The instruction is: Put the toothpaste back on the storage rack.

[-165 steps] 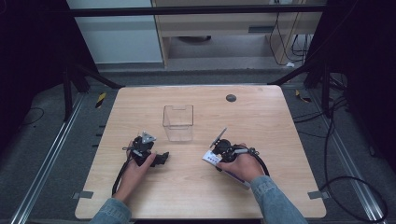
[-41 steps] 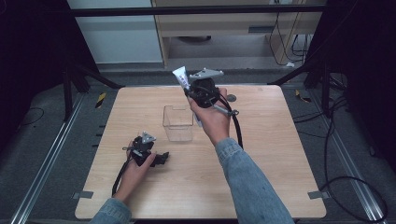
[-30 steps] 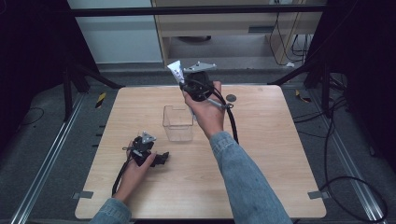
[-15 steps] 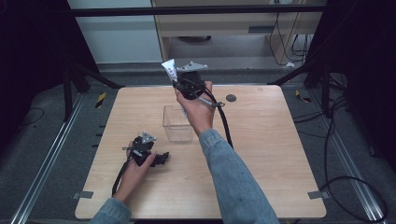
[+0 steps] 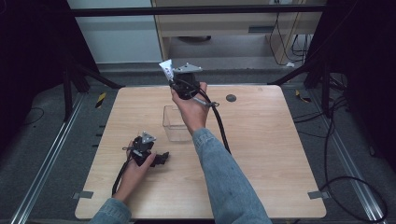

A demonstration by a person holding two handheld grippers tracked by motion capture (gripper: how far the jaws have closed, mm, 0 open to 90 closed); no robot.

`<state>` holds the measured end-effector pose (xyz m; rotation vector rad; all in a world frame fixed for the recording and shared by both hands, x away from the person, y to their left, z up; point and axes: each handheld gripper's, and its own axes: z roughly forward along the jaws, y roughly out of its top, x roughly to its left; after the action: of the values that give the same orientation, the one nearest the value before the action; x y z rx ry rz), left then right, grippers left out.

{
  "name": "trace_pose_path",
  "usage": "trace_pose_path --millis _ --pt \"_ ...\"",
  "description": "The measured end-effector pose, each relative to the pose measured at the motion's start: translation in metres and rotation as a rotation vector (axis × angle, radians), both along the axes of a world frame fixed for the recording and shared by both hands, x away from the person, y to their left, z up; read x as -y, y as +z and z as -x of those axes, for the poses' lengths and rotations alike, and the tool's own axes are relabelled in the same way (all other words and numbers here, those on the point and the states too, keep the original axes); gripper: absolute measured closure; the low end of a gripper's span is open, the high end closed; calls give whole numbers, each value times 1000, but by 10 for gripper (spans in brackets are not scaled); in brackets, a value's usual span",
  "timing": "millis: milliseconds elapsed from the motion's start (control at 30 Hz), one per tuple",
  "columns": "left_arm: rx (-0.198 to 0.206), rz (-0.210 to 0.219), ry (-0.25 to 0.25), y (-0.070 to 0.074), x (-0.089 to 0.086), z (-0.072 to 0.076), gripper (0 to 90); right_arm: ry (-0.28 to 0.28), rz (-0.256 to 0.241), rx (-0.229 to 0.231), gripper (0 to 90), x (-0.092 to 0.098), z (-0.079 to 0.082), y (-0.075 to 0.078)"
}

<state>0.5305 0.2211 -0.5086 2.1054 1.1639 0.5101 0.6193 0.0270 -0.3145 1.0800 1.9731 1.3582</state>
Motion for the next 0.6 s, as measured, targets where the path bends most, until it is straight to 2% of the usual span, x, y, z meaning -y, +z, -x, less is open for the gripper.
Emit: trace_pose_path --millis 600 --pt "0 -1 0 0 0 0 0 -1 9 11 785 -14 -2 -21"
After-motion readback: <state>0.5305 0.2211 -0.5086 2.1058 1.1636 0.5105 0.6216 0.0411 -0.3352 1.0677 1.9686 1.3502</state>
